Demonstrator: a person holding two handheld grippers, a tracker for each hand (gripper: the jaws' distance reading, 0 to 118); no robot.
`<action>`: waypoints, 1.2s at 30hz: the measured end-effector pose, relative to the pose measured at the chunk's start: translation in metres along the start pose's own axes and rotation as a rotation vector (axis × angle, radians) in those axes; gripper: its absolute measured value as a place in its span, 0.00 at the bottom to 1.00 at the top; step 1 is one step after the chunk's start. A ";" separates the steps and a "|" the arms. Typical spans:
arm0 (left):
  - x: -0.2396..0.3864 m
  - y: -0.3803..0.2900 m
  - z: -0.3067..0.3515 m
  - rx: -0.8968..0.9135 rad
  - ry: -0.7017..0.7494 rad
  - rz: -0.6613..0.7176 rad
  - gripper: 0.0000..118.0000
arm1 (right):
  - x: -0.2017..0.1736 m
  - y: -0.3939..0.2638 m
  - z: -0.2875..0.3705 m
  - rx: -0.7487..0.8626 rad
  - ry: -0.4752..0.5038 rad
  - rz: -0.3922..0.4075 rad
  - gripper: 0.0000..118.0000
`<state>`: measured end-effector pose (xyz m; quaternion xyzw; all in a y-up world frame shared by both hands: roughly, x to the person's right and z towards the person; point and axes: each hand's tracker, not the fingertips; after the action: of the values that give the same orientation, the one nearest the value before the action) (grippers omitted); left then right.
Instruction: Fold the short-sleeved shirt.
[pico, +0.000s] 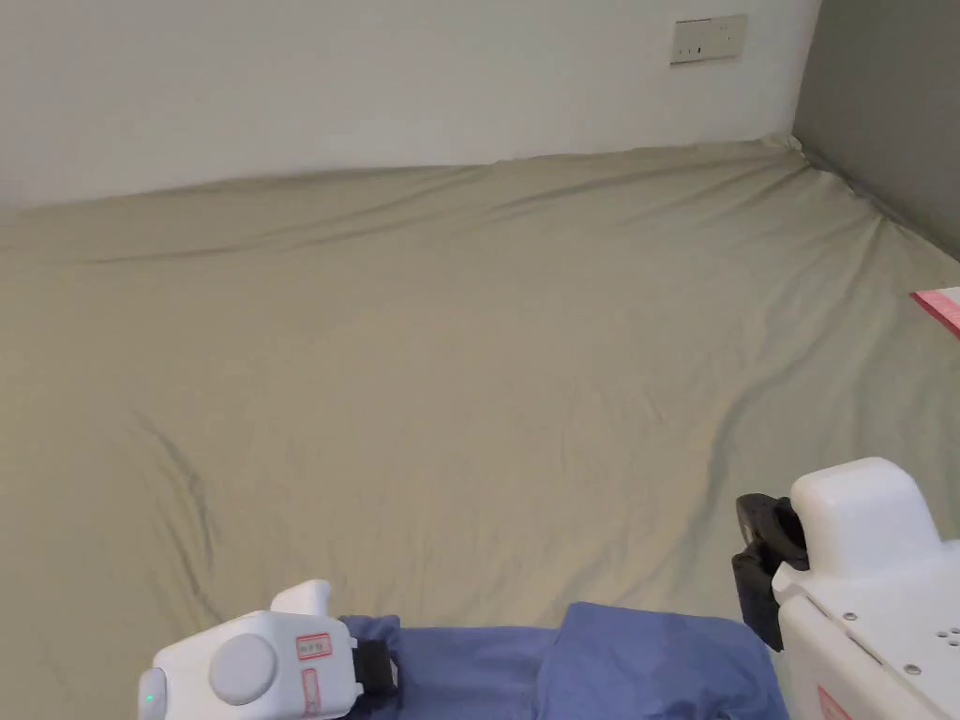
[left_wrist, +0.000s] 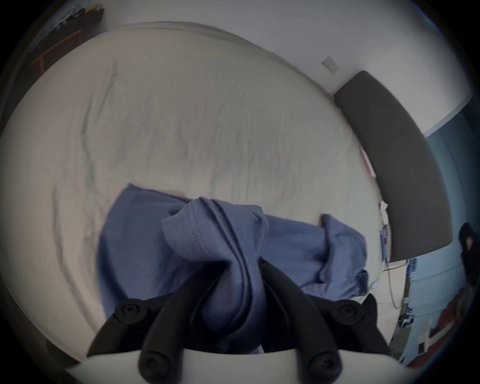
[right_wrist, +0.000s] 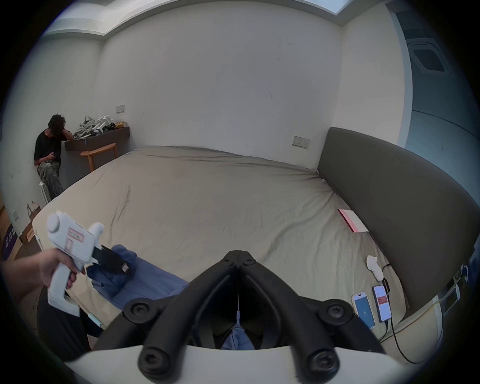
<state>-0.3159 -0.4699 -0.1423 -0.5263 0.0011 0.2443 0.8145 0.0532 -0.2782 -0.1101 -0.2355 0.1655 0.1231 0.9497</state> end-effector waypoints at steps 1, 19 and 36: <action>0.003 -0.002 -0.006 -0.001 0.004 0.003 0.10 | 0.002 -0.001 -0.001 -0.003 -0.002 -0.002 0.02; -0.032 -0.009 0.097 0.283 -0.113 -0.033 0.00 | -0.003 0.002 -0.010 -0.017 0.005 -0.022 0.02; 0.036 -0.068 0.000 0.135 0.149 -0.426 0.00 | -0.010 0.001 0.004 -0.015 0.012 0.012 0.02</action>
<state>-0.2571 -0.4775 -0.0934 -0.4755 -0.0336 0.0269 0.8787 0.0452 -0.2768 -0.1037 -0.2422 0.1716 0.1285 0.9463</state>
